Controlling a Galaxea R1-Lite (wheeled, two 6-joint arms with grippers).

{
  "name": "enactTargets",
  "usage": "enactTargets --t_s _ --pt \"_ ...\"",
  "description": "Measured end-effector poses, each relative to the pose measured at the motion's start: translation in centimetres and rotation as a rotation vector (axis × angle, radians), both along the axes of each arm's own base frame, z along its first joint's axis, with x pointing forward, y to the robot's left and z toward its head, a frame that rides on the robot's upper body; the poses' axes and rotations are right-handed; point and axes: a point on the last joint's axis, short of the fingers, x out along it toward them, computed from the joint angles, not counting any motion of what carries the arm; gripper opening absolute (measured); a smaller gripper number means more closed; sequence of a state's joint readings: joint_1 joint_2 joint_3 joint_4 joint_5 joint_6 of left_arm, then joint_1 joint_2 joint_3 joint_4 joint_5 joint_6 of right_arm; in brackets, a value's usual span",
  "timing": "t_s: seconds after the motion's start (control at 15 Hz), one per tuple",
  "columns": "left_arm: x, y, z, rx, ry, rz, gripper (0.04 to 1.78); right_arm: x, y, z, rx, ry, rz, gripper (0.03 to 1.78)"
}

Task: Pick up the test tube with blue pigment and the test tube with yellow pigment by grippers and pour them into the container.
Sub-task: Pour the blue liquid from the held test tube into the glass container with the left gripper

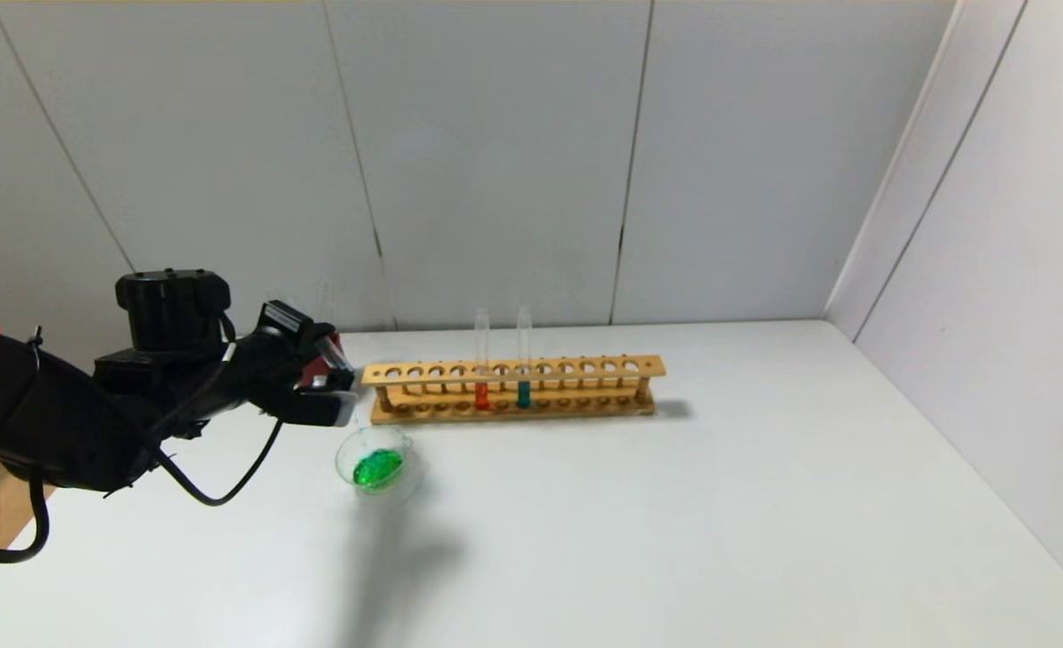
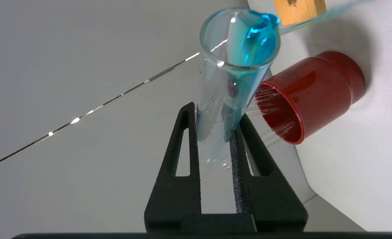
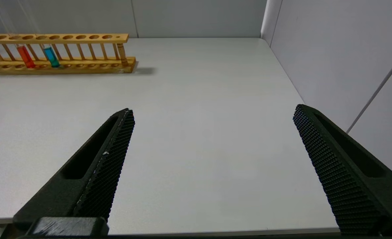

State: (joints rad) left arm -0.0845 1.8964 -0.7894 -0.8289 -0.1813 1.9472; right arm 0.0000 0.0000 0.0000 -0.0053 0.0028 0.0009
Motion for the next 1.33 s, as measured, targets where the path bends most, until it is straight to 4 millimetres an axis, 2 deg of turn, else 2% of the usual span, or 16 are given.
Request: enactTargets --t_s 0.53,1.2,1.33 --pt "-0.4 -0.6 0.0 0.005 0.002 -0.018 0.32 0.0 0.0 0.0 0.0 0.0 0.0 1.75" --pt "-1.3 -0.8 0.3 0.078 -0.052 -0.065 0.32 0.0 0.0 0.0 0.0 0.0 0.0 1.75" --pt "-1.6 -0.9 0.5 0.135 -0.101 -0.084 0.32 0.0 0.0 0.0 0.0 0.0 0.0 1.75"
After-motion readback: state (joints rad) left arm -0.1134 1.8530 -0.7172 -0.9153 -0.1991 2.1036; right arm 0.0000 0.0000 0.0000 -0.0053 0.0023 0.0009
